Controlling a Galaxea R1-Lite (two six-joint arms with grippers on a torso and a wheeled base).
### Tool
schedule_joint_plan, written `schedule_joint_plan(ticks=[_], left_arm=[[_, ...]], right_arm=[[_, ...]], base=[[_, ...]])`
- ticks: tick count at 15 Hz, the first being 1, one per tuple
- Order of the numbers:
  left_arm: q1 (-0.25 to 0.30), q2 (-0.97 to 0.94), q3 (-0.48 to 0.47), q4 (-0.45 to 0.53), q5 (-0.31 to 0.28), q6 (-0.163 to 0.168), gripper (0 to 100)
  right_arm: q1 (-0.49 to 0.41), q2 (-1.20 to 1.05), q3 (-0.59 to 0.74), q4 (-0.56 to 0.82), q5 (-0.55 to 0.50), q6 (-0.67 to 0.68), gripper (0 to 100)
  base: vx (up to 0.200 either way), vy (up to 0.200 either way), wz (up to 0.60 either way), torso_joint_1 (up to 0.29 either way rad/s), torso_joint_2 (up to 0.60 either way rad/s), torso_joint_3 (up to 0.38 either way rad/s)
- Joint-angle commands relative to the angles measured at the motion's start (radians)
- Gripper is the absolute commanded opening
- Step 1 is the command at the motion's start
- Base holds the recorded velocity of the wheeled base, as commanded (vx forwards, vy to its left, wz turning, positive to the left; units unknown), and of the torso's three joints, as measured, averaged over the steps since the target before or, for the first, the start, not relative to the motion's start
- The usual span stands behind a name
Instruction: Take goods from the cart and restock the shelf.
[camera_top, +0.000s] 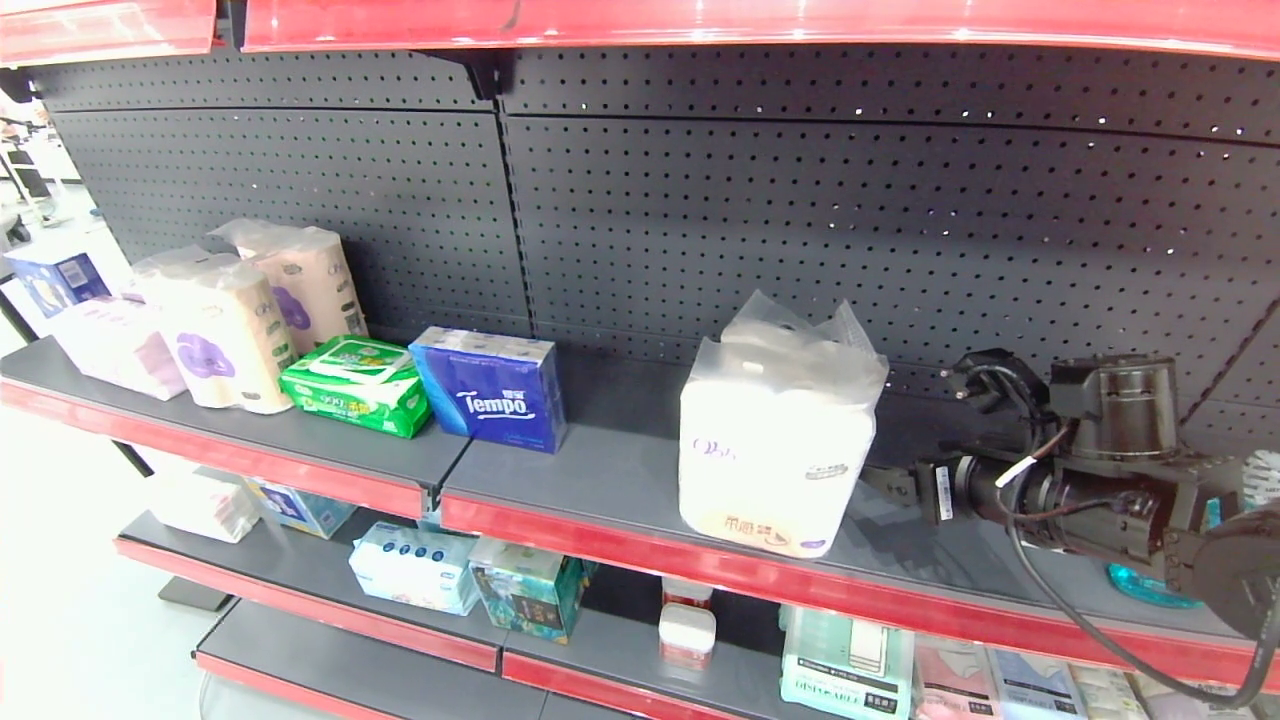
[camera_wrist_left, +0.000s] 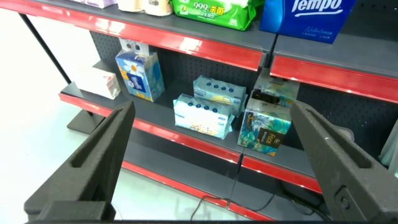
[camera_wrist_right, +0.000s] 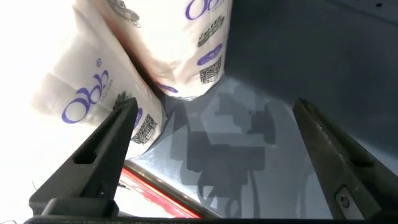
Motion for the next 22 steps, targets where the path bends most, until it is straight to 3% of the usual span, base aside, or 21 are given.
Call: schedule_joint_plan(ticks=[1,8,13,22], left_arm=[[0.0,0.001,0.0,0.0,0.0,0.0,100],[0.0,0.001,0.0,0.0,0.0,0.0,100],[0.0,0.001,0.0,0.0,0.002,0.0,100],[0.0,0.001,0.0,0.0,0.0,0.001,100]], right_arm=[[0.006,0.005,-0.002,0.0,0.001,0.002,100],[-0.004,0.007,-0.002,0.0,-0.001,0.006,100],[-0.107,0.047,-0.028,0.0,-0.03,-0.024,100],[-0.13,0.131,-0.179,-0.013,-0.072,-0.017,100]], base=[[0.0,0.0,0.0,0.0,0.0,0.0],[0.0,0.0,0.0,0.0,0.0,0.0],[0.0,0.0,0.0,0.0,0.0,0.0],[0.0,0.0,0.0,0.0,0.0,0.0]])
